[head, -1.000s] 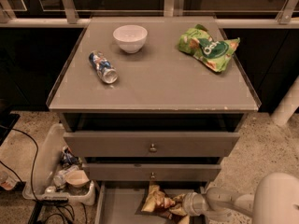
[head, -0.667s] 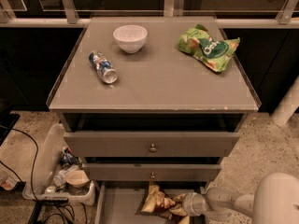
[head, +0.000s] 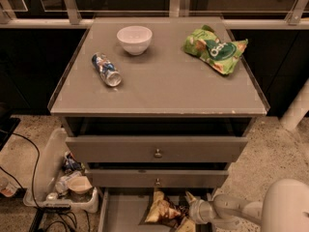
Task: Place brown chip bag into bottom drawer
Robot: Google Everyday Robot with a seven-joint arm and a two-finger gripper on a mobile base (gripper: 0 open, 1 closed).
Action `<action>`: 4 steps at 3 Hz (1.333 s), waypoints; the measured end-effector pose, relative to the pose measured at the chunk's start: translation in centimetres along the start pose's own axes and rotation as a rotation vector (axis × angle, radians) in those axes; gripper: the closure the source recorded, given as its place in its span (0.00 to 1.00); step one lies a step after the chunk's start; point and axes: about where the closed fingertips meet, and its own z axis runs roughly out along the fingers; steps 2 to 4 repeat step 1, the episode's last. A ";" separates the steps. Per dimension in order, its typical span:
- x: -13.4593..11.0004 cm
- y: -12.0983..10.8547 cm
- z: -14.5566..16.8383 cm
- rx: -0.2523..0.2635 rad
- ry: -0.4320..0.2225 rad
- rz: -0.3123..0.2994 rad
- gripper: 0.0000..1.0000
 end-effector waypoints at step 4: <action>0.0 0.0 0.0 0.000 0.000 0.000 0.00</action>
Offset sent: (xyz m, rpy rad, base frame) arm 0.0000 0.0000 0.0000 0.0000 0.0000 0.0000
